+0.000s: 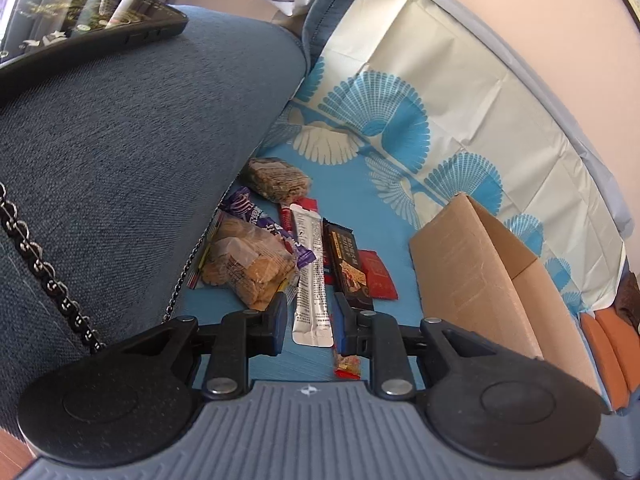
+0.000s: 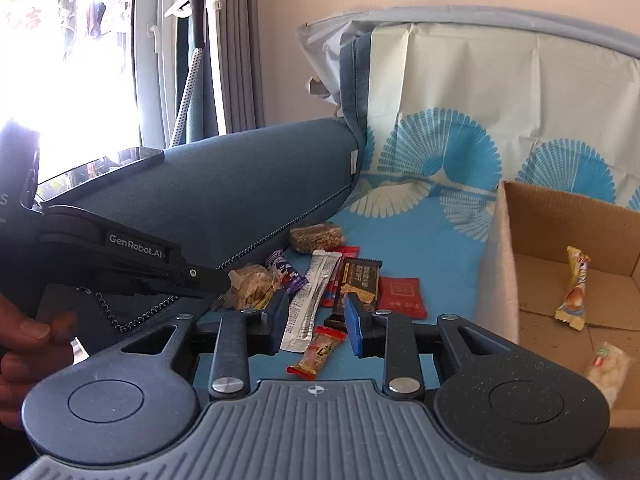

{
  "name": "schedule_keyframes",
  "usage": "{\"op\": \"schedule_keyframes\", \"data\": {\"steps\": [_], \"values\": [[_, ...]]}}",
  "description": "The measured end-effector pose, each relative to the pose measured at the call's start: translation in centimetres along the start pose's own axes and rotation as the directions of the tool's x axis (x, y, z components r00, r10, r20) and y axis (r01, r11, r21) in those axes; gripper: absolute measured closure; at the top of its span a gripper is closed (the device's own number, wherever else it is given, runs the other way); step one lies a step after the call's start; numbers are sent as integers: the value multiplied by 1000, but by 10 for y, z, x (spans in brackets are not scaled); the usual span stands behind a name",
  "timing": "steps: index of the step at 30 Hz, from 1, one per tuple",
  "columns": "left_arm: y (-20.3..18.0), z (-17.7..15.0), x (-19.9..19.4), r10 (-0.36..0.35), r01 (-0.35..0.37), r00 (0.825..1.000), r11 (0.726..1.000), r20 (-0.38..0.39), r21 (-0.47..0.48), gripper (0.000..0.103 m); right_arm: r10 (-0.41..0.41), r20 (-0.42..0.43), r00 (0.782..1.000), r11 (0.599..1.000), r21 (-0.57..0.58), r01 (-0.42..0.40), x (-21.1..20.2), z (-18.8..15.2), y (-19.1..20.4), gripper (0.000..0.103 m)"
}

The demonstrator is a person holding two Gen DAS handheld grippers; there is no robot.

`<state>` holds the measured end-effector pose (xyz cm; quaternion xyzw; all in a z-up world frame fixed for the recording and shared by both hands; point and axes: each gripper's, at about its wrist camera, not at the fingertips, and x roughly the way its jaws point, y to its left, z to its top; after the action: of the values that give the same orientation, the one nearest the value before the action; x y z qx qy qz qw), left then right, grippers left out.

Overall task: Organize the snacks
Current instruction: 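Grasp the small red-wrapped candy with the right tool while the left tool returns to the snacks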

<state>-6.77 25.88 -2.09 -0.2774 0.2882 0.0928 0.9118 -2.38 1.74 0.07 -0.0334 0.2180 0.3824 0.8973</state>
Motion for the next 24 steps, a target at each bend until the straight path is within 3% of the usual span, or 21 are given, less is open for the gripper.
{"op": "schedule_keyframes", "data": {"steps": [2, 5, 9, 15, 21, 24], "values": [[-2, 0, 2, 14, -14, 1000, 1000, -9, 6, 74, -10, -31, 999, 1000, 29, 10, 15, -2, -4, 71], [-4, 1, 6, 31, -31, 999, 1000, -21, 5, 60, -18, -74, 997, 996, 88, 25, 35, -5, -13, 69], [-5, 1, 15, 63, -63, 998, 998, -19, -16, 47, -1, -136, 991, 988, 152, 21, 63, -9, -23, 58], [8, 5, 38, 56, -51, 998, 980, 21, -191, 29, 25, -202, 979, 987, 160, 8, 94, -16, -19, 56], [7, 6, 60, 174, -154, 983, 957, 62, -244, 25, 7, -256, 967, 989, 143, 30, 107, -17, -20, 56], [4, 6, 67, 202, -179, 976, 956, 76, -234, 20, 9, -262, 965, 990, 136, 28, 107, -17, -22, 63]]}}
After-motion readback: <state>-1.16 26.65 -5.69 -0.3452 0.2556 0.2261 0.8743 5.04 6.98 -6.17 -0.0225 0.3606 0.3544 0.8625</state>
